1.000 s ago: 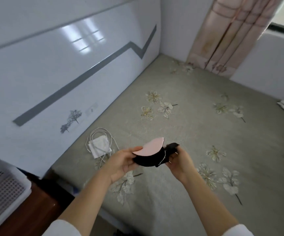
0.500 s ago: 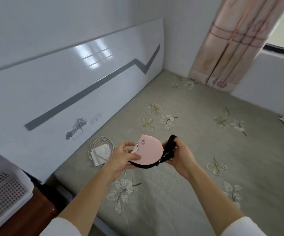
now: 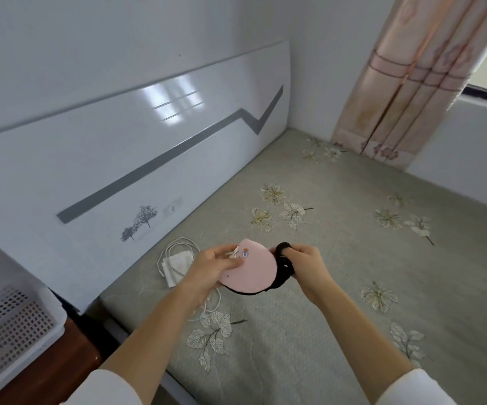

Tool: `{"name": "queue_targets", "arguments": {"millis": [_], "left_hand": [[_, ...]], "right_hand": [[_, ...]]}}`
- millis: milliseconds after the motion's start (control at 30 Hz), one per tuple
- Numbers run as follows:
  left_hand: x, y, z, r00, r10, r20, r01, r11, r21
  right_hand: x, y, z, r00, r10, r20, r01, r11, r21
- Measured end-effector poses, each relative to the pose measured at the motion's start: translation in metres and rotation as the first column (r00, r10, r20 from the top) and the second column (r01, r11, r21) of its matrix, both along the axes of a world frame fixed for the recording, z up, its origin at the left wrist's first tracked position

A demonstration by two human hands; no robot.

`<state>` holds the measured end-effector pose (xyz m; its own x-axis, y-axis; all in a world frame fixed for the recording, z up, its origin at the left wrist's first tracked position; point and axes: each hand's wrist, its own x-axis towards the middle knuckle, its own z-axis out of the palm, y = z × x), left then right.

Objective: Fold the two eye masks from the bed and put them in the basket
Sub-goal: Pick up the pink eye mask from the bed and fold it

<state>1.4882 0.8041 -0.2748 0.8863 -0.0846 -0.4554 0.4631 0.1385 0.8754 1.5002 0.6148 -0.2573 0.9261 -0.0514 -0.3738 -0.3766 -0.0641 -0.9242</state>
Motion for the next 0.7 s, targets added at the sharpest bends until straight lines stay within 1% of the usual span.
{"name": "queue_targets", "arguments": {"millis": [100,200,267,300,367,400,433,467,500,533,567,600,633,667,700], "left_hand": [[0.003,0.008,-0.002,0.999,0.024,0.041,-0.028,0.993,0.111],[0.007,0.019,0.001,0.995,0.080,0.051,-0.086,0.989,0.119],[0.008,0.026,0.005,0.991,0.115,0.065,-0.123,0.984,0.129],[0.008,0.028,0.006,0.989,0.124,0.075,-0.133,0.981,0.139],[0.005,0.028,0.010,0.987,0.123,0.107,-0.138,0.980,0.143],[0.003,0.026,0.011,0.985,0.116,0.127,-0.134,0.981,0.141],[0.001,0.025,0.011,0.984,0.103,0.148,-0.124,0.981,0.146],[0.000,0.023,0.011,0.982,0.088,0.165,-0.114,0.981,0.156],[-0.002,0.022,0.011,0.980,0.070,0.187,-0.101,0.981,0.164],[-0.003,0.022,0.012,0.977,0.063,0.205,-0.098,0.981,0.169],[-0.003,0.022,0.013,0.973,0.066,0.222,-0.105,0.980,0.167],[-0.003,0.023,0.015,0.968,0.080,0.237,-0.121,0.979,0.166],[-0.003,0.024,0.016,0.961,0.099,0.260,-0.146,0.975,0.165],[-0.003,0.026,0.018,0.952,0.129,0.279,-0.180,0.970,0.166],[-0.002,0.028,0.019,0.943,0.156,0.293,-0.212,0.962,0.170]], "right_hand": [[0.005,-0.011,0.012,0.999,-0.038,0.023,0.036,0.995,0.095],[0.011,-0.028,0.025,0.997,-0.056,0.054,0.043,0.975,0.216],[0.012,-0.035,0.030,0.997,-0.073,0.034,0.057,0.936,0.347],[0.012,-0.037,0.034,0.996,-0.086,0.010,0.072,0.885,0.459],[0.010,-0.036,0.041,0.993,-0.115,-0.023,0.097,0.701,0.706],[0.011,-0.033,0.044,0.990,-0.139,-0.019,0.102,0.627,0.773],[0.013,-0.030,0.046,0.987,-0.162,-0.003,0.105,0.624,0.774],[0.016,-0.025,0.046,0.983,-0.180,0.038,0.105,0.715,0.691],[0.017,-0.019,0.046,0.977,-0.178,0.122,0.097,0.868,0.487],[0.018,-0.015,0.044,0.959,-0.140,0.245,0.106,0.984,0.147],[0.020,-0.012,0.039,0.924,-0.032,0.382,0.127,0.965,-0.228],[0.021,-0.013,0.032,0.873,0.138,0.469,0.148,0.839,-0.524],[0.023,-0.016,0.027,0.829,0.302,0.471,0.162,0.676,-0.719],[0.024,-0.020,0.026,0.812,0.425,0.400,0.147,0.514,-0.845],[0.025,-0.022,0.028,0.815,0.505,0.282,0.093,0.366,-0.926]]}}
